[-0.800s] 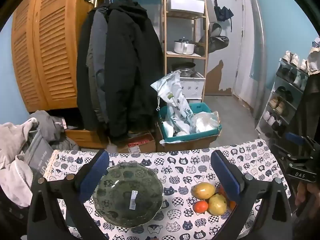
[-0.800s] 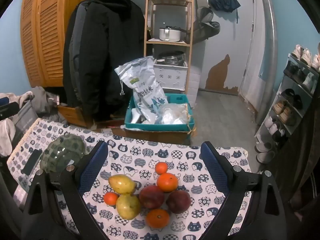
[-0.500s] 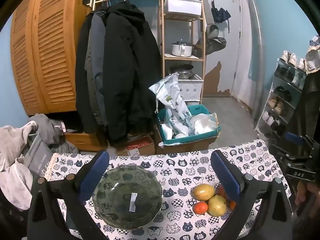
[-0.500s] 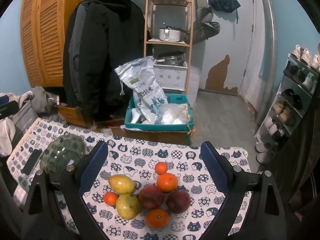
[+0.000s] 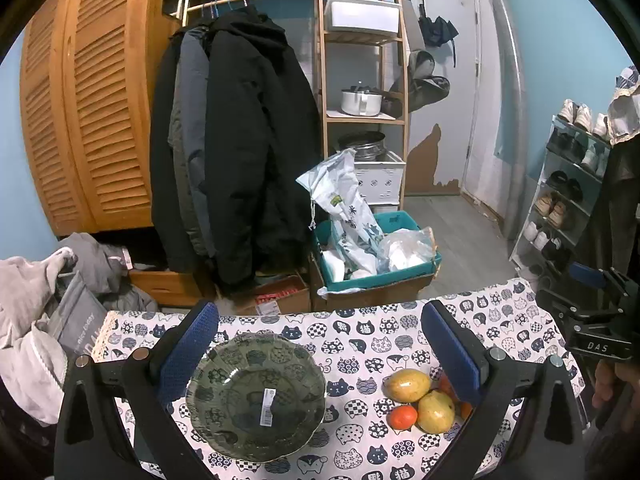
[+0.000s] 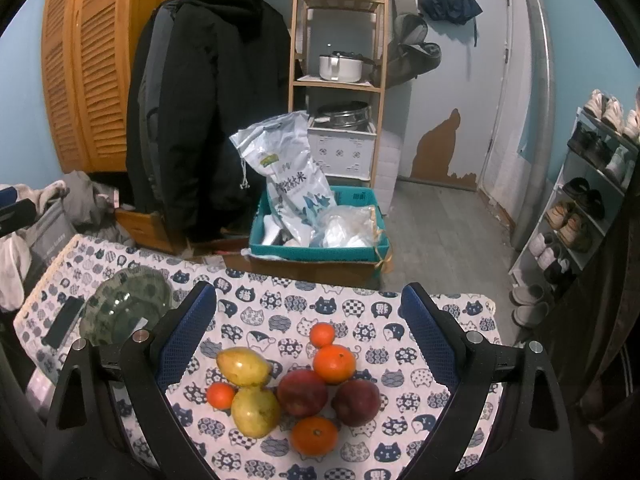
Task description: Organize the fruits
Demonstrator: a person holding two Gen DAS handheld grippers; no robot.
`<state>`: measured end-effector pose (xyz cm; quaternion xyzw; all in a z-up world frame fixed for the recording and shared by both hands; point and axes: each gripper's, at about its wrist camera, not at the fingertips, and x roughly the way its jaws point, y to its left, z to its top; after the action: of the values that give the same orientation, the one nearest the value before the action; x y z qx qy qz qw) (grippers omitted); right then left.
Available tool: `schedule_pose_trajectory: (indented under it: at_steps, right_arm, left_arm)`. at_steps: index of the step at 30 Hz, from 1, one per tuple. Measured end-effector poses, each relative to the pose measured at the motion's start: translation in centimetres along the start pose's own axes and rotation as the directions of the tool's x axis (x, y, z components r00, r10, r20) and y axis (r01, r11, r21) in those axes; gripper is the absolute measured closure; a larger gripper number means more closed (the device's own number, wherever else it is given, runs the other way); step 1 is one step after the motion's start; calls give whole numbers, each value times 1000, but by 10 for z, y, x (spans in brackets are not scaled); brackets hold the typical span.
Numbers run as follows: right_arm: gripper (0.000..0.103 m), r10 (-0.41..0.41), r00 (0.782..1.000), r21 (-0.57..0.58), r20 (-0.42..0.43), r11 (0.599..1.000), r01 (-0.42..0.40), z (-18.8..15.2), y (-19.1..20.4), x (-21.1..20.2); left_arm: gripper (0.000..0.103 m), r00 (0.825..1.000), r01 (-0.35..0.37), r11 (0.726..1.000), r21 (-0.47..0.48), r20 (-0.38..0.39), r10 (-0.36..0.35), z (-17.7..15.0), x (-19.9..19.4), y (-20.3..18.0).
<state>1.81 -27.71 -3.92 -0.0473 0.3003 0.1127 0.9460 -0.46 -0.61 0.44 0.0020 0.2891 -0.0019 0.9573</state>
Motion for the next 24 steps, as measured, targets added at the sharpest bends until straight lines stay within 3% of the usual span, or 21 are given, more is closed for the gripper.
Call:
schedule_pose_trajectory:
  at_steps: [24]
  right_arm:
    - [11,0,1000,0,-3,1000,0,0,1,0]
  left_arm:
    - [1,1000,4,1000,-3,-2,-4,-3,0,-3]
